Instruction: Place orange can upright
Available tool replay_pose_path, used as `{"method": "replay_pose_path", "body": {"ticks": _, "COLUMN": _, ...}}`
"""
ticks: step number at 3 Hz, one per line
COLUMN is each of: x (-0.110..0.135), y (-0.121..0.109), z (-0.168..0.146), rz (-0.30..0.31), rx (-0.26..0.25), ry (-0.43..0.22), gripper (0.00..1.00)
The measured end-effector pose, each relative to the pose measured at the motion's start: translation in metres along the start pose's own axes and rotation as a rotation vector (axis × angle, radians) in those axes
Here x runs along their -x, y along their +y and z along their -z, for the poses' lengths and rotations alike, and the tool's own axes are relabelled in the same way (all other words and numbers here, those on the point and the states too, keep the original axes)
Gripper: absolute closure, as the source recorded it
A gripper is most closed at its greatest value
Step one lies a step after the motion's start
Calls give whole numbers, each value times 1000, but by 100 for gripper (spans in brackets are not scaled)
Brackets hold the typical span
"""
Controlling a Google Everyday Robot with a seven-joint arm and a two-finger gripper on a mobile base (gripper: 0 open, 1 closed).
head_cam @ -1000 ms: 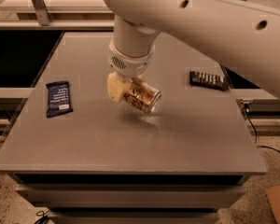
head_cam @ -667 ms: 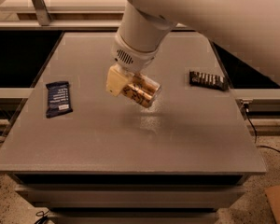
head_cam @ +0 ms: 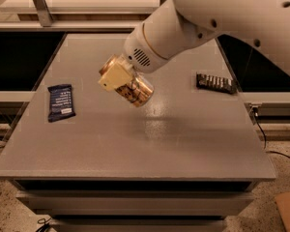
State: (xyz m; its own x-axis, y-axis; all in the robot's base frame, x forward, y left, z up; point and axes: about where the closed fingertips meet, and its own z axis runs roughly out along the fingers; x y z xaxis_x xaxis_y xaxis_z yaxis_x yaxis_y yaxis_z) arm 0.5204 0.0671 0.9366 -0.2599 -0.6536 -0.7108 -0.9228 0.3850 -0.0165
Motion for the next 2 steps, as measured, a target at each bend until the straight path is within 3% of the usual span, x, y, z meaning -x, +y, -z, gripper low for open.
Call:
{"method": "replay_pose_path", "body": {"ticks": 1, "x": 9, "y": 13, "z": 4, "rz": 32, "rx": 50, "ry": -59, "gripper": 100}}
{"method": "replay_pose_path", "body": {"ticks": 2, "x": 9, "y": 14, "z": 4, "rz": 34, "rx": 50, "ry": -59, "gripper": 100}}
